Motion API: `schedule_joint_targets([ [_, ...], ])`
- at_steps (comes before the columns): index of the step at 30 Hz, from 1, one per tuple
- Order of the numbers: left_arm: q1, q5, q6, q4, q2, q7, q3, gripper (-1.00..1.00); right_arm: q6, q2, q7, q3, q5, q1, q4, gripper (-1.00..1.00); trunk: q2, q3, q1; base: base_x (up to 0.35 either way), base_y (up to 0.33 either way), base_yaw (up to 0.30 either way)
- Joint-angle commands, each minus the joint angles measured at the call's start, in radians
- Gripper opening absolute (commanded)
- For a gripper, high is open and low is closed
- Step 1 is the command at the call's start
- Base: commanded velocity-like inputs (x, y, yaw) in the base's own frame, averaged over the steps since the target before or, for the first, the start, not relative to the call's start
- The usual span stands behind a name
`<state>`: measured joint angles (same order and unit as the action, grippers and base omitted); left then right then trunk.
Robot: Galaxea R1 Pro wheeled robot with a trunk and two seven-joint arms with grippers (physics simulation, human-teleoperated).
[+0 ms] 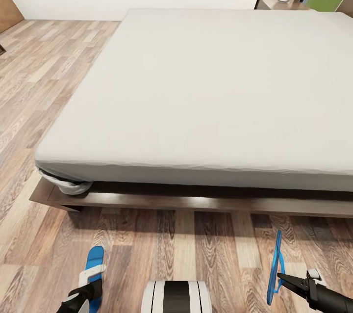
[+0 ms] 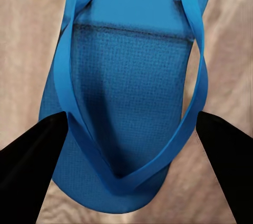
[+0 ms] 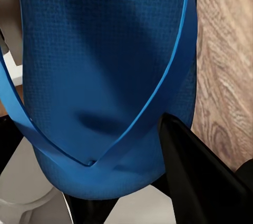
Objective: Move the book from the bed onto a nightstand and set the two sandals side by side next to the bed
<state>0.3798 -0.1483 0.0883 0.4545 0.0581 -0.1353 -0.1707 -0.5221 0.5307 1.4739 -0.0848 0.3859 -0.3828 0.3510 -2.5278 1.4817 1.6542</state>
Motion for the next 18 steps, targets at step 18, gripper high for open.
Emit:
schedule_joint_targets([
  [18, 0.0, -0.016, 0.004, 0.003, -0.002, -0.004, 0.004, -1.0, -0.012, 0.0, 0.0, -0.001, 0.001, -0.001, 0.0, -1.0, 0.0, 0.001, 0.0, 0.082, 0.0, 0.0],
])
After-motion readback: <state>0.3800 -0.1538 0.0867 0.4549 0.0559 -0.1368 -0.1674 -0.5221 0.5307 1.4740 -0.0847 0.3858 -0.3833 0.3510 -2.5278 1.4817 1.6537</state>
